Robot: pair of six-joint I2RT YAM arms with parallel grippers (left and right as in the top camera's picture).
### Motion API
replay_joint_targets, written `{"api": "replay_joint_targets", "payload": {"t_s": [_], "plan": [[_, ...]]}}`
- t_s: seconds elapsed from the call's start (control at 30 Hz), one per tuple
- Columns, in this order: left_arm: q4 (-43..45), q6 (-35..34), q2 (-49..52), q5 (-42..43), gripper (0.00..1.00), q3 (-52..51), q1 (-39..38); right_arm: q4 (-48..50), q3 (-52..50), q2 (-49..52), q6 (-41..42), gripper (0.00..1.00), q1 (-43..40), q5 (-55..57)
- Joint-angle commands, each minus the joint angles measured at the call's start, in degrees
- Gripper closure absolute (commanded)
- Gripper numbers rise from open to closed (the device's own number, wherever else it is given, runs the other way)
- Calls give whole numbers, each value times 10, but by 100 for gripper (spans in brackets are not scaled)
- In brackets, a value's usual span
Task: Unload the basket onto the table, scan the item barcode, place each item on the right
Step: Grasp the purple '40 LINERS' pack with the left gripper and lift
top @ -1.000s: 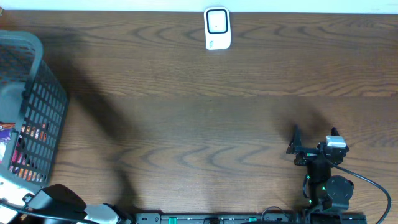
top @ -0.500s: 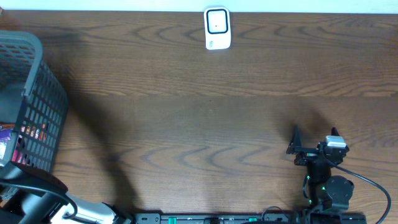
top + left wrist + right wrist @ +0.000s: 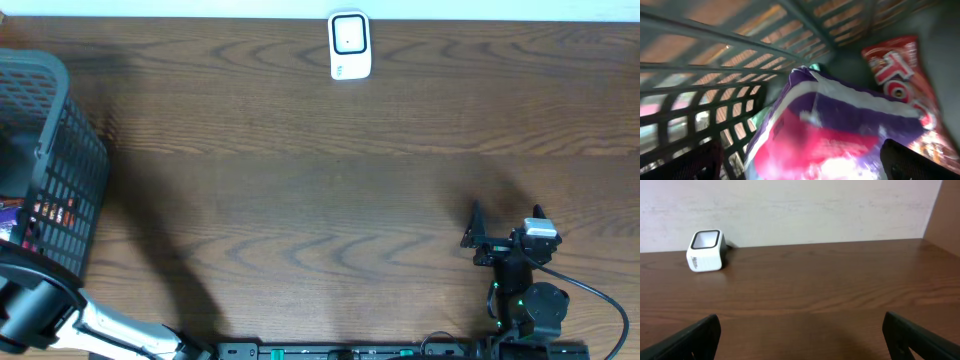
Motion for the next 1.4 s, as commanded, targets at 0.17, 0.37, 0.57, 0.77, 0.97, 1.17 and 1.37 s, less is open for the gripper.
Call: {"api": "replay_joint_targets", "payload": {"t_s": [0.17,0.37,0.57,0.77,0.97,1.17,1.37], "plan": [[-15,5,56,75,15,1,24,-2,-1,-2,6,1,-2,0],[-26,5,71,159,36,-17,24,-2,-1,-2,6,1,-2,0],[-48,5,71,266,92,-21,24,-2,-1,-2,6,1,-2,0],[-58,5,62,438,93,-12,24,-2,-1,-2,6,1,-2,0],[-14,-12,38,706,93,30,24,-2,-1,-2,6,1,-2,0],[151,-177,-31,827,93,35,24,-2,-1,-2,6,1,-2,0],[238,-208,-132,826,93,35,24,-2,-1,-2,6,1,-2,0]]}}
